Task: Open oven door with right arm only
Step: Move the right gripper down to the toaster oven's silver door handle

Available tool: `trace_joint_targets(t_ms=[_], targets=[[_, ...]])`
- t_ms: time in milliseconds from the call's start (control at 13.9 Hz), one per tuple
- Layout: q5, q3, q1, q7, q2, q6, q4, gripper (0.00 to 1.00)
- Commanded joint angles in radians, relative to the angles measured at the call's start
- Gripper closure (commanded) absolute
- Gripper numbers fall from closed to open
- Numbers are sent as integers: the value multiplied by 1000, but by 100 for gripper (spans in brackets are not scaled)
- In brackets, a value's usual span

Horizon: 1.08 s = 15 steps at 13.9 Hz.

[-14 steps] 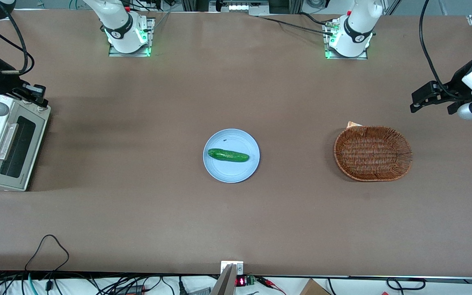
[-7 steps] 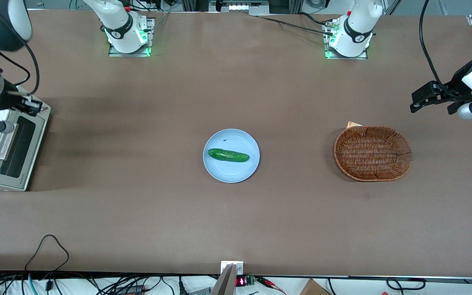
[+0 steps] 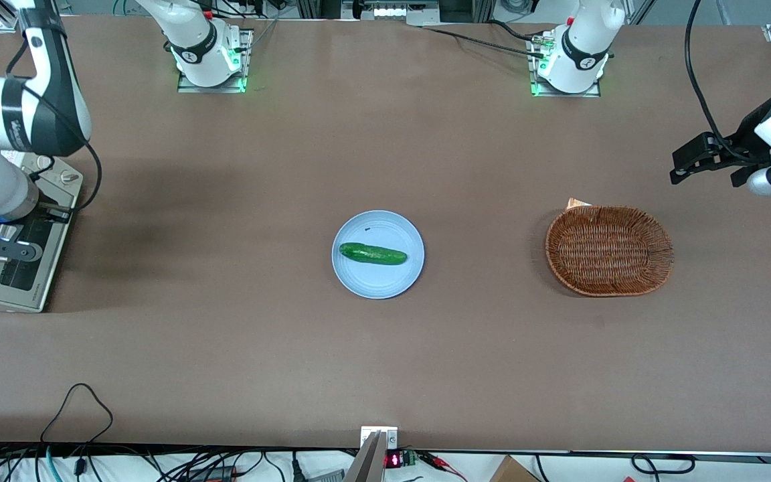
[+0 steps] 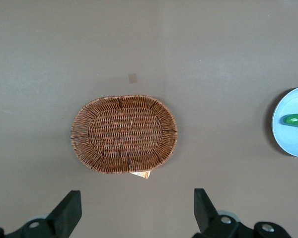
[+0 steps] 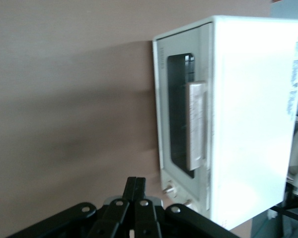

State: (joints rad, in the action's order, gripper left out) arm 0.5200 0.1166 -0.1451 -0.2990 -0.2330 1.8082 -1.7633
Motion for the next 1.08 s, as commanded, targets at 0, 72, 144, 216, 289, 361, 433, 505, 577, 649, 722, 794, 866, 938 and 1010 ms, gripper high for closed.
trace_joint_targets(t_ms=[0,72,144,216,289,361,433,505,577,649,722,794,866,938,1010], targets=[[80,1,-22,-29,-5,30,-25,100],[107,1,-25,-31,-12,30,-25,100],[127,0,-33,-31,-29,31,-25,100],[155,-3,-37,-31,-41,33,-25,100],[197,-5,-45,-31,-58,34,-27,100],[230,-5,-57,-32,-72,36,-27,100],[256,-5,-67,-32,-84,48,-31,100],[271,-5,-79,-38,-91,60,-42,100],[288,-8,-90,-40,-98,81,-45,100],[298,-11,-93,-40,-104,100,-53,100],[308,-15,-94,-42,-109,118,-59,100],[310,-25,-94,-40,-112,131,-62,100],[310,-26,-94,-40,-114,143,-64,100],[310,-28,-94,-40,-117,145,-65,100],[310,-28,-96,-40,-117,145,-65,100]])
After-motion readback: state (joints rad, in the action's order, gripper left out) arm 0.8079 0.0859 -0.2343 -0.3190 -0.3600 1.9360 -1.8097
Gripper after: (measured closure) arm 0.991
